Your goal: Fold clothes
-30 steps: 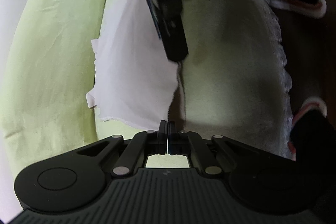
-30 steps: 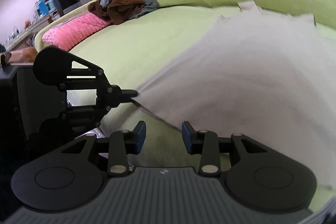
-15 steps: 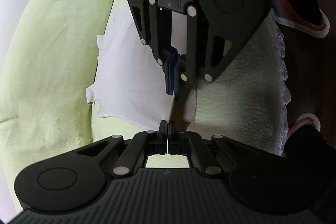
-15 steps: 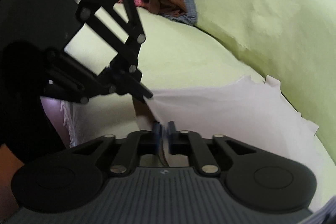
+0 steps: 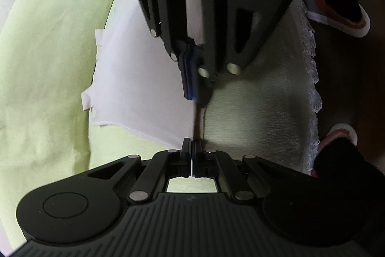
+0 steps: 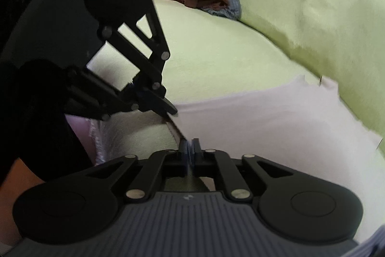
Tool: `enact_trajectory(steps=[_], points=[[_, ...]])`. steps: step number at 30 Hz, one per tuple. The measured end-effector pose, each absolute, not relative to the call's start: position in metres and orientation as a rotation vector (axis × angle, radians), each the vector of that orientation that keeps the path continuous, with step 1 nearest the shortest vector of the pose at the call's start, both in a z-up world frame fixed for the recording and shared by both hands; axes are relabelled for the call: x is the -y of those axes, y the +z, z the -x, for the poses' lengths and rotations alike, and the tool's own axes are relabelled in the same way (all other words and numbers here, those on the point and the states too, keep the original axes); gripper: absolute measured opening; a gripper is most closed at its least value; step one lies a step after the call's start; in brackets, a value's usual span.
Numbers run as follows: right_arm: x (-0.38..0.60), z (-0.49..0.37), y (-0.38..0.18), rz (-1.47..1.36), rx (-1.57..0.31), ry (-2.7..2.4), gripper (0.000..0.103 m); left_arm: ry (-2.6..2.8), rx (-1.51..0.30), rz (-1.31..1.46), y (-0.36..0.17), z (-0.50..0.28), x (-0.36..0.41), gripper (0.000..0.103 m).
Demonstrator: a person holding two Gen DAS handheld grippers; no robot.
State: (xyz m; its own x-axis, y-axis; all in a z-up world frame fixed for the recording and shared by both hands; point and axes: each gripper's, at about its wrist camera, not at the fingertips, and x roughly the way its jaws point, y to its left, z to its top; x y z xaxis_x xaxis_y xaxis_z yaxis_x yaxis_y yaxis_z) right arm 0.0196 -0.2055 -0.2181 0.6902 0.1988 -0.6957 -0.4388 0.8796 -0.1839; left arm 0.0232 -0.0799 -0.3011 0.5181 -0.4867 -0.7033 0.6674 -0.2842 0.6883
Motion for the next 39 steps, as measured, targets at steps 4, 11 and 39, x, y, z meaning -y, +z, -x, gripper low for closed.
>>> enact_trajectory(steps=[4,11,39], points=[[0.222,-0.014,-0.213,0.159,-0.780,0.433,0.028,-1.218,-0.282,-1.393,-0.281,-0.022,0.065,0.000],[0.271,-0.005,-0.195,-0.106,-0.707,0.251,0.008,-1.108,-0.327,-0.998,-0.239,-0.049,0.094,0.010],[0.487,0.145,-0.230,-0.962,-0.665,-0.382,0.023,-0.822,-0.947,-0.156,-0.234,-0.147,0.081,0.051]])
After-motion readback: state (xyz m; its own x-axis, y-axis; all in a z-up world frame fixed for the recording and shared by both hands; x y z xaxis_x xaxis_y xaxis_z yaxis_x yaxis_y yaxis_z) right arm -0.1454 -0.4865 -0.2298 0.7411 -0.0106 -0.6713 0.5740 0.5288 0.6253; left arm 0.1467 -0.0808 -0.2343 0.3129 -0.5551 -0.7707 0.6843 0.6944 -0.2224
